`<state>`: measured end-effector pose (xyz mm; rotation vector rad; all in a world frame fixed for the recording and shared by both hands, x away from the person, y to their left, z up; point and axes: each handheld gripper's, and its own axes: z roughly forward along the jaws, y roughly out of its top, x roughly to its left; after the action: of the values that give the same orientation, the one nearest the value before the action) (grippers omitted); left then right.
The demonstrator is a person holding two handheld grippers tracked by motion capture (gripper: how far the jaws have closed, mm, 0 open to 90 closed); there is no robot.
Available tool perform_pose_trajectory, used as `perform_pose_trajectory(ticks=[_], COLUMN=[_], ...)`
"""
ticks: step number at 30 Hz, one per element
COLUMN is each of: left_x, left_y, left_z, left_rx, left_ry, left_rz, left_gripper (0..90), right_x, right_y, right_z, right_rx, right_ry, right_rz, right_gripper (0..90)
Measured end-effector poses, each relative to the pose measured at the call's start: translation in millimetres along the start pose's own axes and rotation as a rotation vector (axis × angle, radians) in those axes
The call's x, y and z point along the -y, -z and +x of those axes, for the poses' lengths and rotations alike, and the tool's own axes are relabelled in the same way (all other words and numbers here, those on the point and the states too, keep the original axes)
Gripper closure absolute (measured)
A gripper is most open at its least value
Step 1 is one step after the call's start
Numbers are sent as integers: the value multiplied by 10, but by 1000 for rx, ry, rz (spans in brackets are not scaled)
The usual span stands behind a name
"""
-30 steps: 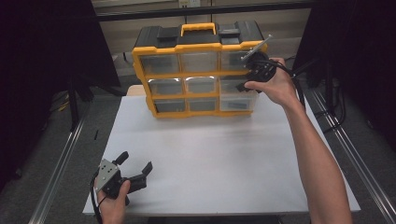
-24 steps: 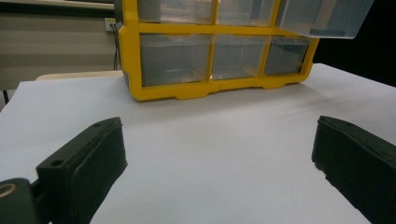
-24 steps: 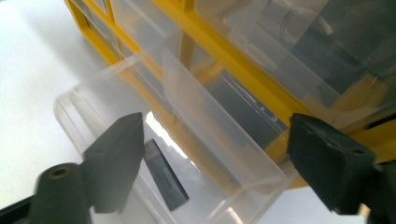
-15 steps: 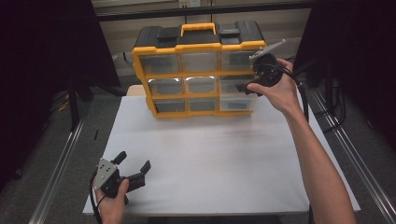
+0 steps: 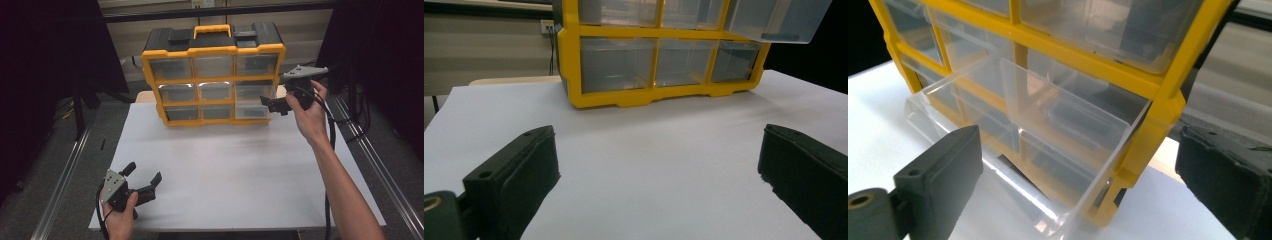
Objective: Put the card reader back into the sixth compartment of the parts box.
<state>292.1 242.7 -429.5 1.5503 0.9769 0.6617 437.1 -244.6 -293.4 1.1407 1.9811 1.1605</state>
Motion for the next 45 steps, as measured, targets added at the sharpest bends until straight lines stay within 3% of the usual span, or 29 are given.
perform_pose_trajectory(ticks=[7,10,17,22,29,40,45], left_x=[-2,-2,-3,-6,-12,-9,-12], left_y=[1,6,7,14,28,29,26], left_z=[-4,-6,-6,-13,-13,-34,-49], left_rx=[0,0,-2,-4,-15,-36,-38], left_ry=[-2,-3,-3,-4,5,9,1], left_rz=[-3,-4,-5,-11,-15,-17,-24], left_gripper=[28,28,28,28,28,33,32], right_x=[207,289,524,745,938,1466,1636], right_y=[112,139,243,300,360,549,640], right_z=[146,191,313,380,461,524,557], right_rx=[11,29,22,53,46,140,156], right_ry=[-15,-17,-50,-64,-73,-102,-111], right_rz=[-79,-98,-133,-165,-186,-211,-208], right_gripper=[36,35,32,33,35,32,38])
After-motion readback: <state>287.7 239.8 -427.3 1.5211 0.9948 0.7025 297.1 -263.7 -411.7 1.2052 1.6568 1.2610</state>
